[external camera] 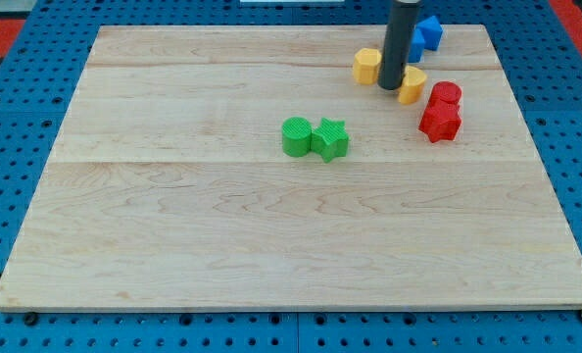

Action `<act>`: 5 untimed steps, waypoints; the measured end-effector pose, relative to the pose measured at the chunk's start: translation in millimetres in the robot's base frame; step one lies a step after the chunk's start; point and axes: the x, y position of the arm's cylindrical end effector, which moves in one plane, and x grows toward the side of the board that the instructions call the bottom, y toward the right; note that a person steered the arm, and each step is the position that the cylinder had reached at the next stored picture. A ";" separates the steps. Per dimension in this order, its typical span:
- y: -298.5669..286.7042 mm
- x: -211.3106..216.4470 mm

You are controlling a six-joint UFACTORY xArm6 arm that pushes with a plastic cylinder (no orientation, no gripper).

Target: Push the yellow hexagon to the top right of the yellow heart

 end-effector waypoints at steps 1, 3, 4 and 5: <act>-16.6 0.0; -144.0 -2.1; -171.7 -30.3; -142.9 -58.8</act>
